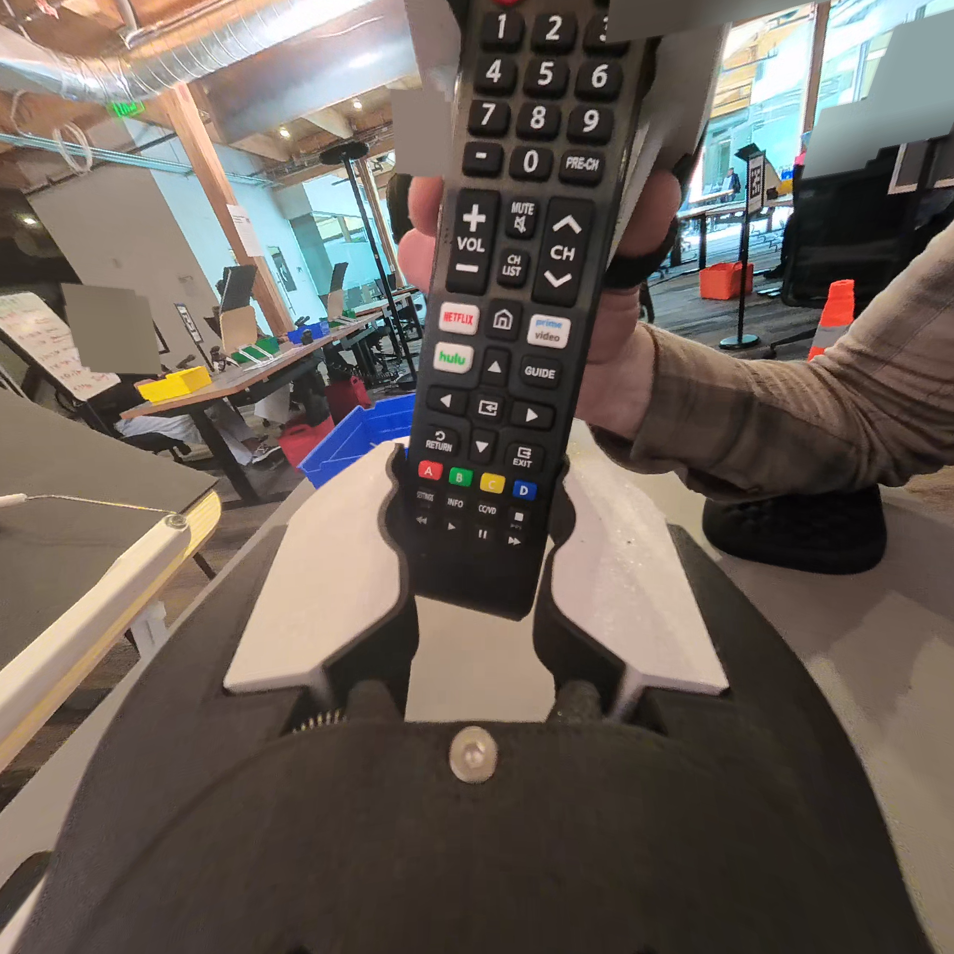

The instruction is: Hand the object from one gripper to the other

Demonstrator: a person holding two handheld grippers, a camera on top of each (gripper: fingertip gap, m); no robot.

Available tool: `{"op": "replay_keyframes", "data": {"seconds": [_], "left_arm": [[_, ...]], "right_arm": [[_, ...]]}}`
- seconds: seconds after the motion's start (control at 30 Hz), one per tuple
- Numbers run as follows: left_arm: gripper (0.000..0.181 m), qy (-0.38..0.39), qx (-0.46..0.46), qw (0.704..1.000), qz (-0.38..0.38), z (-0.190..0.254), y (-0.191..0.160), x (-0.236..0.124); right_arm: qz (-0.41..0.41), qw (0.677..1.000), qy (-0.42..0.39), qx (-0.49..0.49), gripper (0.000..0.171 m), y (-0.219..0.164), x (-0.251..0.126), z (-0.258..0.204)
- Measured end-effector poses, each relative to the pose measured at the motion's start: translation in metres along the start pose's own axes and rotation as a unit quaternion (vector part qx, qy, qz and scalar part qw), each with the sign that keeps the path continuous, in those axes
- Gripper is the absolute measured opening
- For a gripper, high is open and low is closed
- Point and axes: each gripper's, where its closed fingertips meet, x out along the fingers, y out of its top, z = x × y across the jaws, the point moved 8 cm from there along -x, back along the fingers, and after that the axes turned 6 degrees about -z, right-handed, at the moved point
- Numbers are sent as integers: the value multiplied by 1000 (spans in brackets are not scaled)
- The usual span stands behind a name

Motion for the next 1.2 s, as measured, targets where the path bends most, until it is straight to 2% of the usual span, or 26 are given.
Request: {"op": "replay_keyframes", "data": {"seconds": [0.1, 0.17, 0.27, 0.33, 0.57, 0.6, 0.67, 0.77, 1.2], "left_arm": [[55, 20, 6, 1000, -4, -1, 1, 1], [66, 36, 14, 999, -29, -3, 0, 2], [63, 56, 46, 995, -73, -3, -2, 3], [51, 63, 69, 992, -89, -2, -1, 2], [50, 31, 86, 985, -144, 7, -2, 2], [53, 20, 82, 985, -148, 8, -3, 2], [71, 6, 72, 984, -165, 10, -7, 5], [60, 3, 82, 982, -169, 13, -10, 9], [59, 28, 111, 976, -185, 10, -6, 4]], "right_arm": [[-2, 1000, -2, -2, 50, 1, 0, 0], [-4, 1000, -1, -4, 50, 1, -1, 0], [-7, 1000, -4, -9, 50, 2, -1, 1], [-11, 1000, -6, -13, 50, 2, -2, 1], [-12, 1000, 23, -6, 51, 0, 1, -4], [-11, 999, 30, -6, 50, 0, 1, -5], [-3, 999, 40, -2, 51, 2, 1, -7], [-8, 999, 48, -2, 50, 2, 2, -9], [-16, 998, 55, -9, 50, 3, -6, -6]]}}
